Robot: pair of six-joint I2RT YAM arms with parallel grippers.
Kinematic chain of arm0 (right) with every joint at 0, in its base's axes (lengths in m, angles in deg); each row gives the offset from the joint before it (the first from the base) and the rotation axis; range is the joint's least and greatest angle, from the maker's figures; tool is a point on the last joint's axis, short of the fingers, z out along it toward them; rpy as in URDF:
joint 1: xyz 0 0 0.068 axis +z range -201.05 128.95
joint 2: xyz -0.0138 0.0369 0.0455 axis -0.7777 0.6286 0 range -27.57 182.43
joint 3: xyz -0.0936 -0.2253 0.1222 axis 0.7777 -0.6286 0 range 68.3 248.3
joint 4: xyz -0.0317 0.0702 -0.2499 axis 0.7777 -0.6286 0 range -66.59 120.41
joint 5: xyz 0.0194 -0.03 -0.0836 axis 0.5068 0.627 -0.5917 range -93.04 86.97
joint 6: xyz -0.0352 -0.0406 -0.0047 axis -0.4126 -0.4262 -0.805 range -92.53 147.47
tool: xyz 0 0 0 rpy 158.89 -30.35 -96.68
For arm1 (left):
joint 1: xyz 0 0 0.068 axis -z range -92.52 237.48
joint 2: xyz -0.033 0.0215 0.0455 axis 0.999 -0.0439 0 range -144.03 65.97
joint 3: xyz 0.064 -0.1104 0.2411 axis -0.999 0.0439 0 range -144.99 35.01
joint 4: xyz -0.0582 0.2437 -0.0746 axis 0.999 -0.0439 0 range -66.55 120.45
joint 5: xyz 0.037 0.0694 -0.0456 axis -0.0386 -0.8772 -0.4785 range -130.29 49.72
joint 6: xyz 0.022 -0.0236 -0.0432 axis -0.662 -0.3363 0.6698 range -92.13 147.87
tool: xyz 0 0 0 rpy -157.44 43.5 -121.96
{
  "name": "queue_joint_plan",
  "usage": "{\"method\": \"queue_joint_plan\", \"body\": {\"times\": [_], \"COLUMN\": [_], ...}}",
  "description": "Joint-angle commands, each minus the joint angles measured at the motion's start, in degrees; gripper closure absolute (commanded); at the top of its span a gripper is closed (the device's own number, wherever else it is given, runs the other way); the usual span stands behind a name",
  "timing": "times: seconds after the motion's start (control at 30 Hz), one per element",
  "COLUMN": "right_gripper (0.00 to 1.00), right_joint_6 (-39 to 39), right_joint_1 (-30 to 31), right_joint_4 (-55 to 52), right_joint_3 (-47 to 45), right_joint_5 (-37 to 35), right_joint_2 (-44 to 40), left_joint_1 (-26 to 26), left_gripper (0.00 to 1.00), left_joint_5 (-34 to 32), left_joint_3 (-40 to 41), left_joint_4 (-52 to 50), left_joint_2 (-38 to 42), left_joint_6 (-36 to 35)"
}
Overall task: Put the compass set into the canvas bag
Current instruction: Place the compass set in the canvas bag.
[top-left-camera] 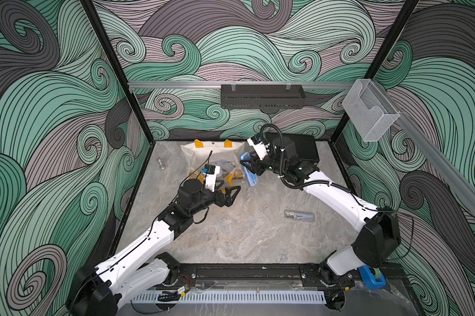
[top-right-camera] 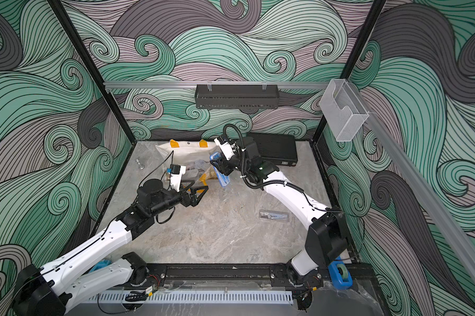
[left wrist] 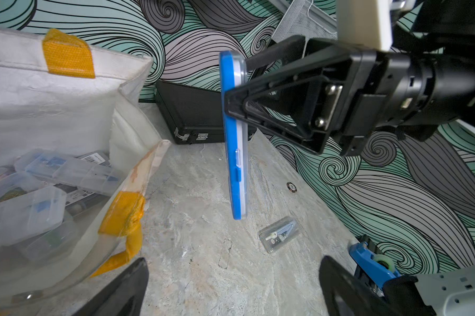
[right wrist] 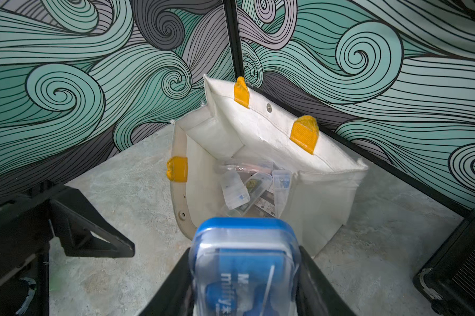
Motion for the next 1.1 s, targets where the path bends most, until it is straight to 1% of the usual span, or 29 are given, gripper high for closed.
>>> {"method": "queue_joint_plan", "body": {"times": [0.0, 0.23, 0.43, 0.53, 0.7, 0.83, 0.97, 1.07], "right_gripper": [0.61, 0.61, 0.61, 0.61, 0.61, 0.61, 0.61, 0.61], "right_joint_6": [3.34, 5.29, 5.58, 5.75, 6.33, 6.37, 6.45, 6.52], "right_joint_1": [-0.31, -0.26, -0.35, -0.39, -0.53, -0.74, -1.01, -1.19], "right_joint_4": [4.98, 7.01, 7.11, 7.55, 8.50, 8.61, 8.56, 8.69], "right_joint_3": [1.72, 0.94, 0.45, -0.16, -1.27, -1.36, -1.45, -1.62], "right_joint_5": [2.93, 3.36, 3.33, 3.16, 3.04, 3.24, 3.69, 3.85], "right_joint_2": [-1.76, -4.12, -5.61, -6.19, -6.90, -6.98, -6.90, -6.99], "left_joint_1": [2.02, 5.49, 6.78, 6.96, 6.96, 7.05, 7.05, 7.09], "left_gripper": [0.05, 0.12, 0.18, 0.24, 0.45, 0.54, 0.61, 0.68], "left_joint_5": [-3.94, -10.22, -12.03, -12.31, -13.28, -12.40, -9.42, -8.72], "left_joint_3": [-1.62, -4.08, -7.77, -9.14, -11.49, -12.73, -13.47, -13.66], "left_joint_4": [6.56, 15.64, 19.81, 21.37, 21.47, 21.51, 21.86, 22.02], "left_joint_2": [-3.01, -10.54, -16.11, -18.01, -20.22, -21.50, -22.35, -22.71], "left_joint_6": [-2.06, -5.28, -8.79, -9.36, -8.97, -8.73, -9.20, -9.21]}}
